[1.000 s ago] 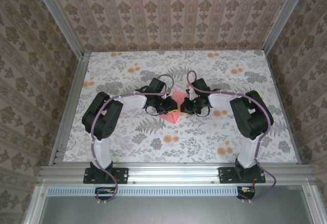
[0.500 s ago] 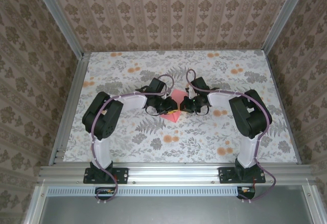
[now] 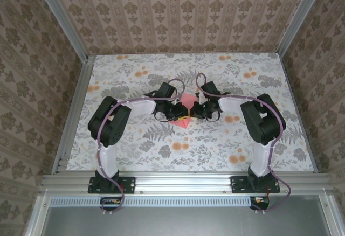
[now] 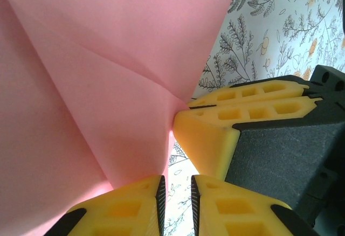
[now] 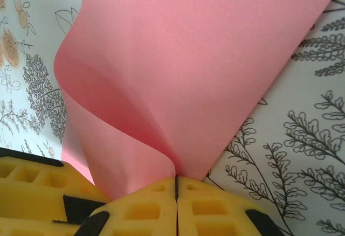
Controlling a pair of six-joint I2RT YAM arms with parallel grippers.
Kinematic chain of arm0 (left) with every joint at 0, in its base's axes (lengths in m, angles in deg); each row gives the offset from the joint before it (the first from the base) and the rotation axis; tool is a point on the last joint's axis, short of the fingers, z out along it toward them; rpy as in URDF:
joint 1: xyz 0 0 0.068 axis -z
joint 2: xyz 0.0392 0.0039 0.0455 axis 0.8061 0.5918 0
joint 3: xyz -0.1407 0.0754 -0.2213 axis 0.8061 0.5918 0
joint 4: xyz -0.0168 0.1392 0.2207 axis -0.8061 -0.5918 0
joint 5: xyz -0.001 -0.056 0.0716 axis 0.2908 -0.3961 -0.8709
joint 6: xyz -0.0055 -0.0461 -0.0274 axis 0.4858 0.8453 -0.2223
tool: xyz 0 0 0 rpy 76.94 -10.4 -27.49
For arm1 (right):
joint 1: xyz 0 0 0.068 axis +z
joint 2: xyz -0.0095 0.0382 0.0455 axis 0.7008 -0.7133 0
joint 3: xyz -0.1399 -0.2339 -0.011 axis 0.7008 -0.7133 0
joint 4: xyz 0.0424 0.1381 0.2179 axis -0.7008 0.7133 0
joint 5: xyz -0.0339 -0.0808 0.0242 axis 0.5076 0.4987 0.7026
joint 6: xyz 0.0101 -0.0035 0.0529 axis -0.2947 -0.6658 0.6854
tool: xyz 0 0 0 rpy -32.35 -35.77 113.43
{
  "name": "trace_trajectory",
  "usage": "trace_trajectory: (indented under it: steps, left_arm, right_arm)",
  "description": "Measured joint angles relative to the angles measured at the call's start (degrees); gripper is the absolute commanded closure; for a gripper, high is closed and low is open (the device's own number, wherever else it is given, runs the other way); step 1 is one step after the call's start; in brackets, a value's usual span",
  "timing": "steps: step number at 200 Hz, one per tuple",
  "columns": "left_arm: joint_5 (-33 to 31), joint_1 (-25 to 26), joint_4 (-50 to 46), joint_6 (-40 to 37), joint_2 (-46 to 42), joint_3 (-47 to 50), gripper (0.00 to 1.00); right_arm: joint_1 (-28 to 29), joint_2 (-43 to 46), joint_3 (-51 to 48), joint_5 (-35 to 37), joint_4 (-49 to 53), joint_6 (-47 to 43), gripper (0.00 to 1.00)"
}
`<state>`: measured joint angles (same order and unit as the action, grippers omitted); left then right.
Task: Fold a paper plane with a square sheet of paper (pick it up from the middle)
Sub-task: Fold the triangle a second time at the center of the table.
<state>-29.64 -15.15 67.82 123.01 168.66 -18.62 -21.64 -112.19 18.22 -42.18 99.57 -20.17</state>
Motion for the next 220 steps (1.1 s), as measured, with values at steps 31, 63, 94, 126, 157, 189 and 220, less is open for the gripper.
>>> trace_trajectory:
  steps: [31,63,94,126,157,189,220]
  left_arm:
    - [0.1,0.4,0.0,-0.2,0.1,0.0,0.78]
    - [0.3,0.4,-0.1,-0.3,0.1,0.0,0.77]
    - [0.4,0.4,-0.2,-0.3,0.5,-0.2,0.78]
    - [0.4,0.4,-0.3,-0.3,1.3,-0.3,0.79]
    - [0.4,0.4,-0.4,-0.3,1.6,-0.4,0.79]
    - [0.4,0.4,-0.6,-0.3,1.6,-0.4,0.79]
    - [0.4,0.4,-0.6,-0.3,1.6,-0.4,0.80]
  right_arm:
    - [0.1,0.0,0.0,0.3,0.0,0.0,0.92]
    - [0.1,0.0,0.0,0.4,0.0,0.0,0.92]
    - [0.1,0.0,0.0,0.6,0.0,-0.2,0.91]
    - [0.2,0.2,0.0,1.0,0.0,-0.2,0.91]
    - [0.2,0.2,0.0,1.4,0.0,-0.2,0.91]
    - [0.3,0.5,0.0,2.1,0.2,-0.2,0.91]
    - [0.3,0.9,0.0,2.7,0.9,-0.4,0.91]
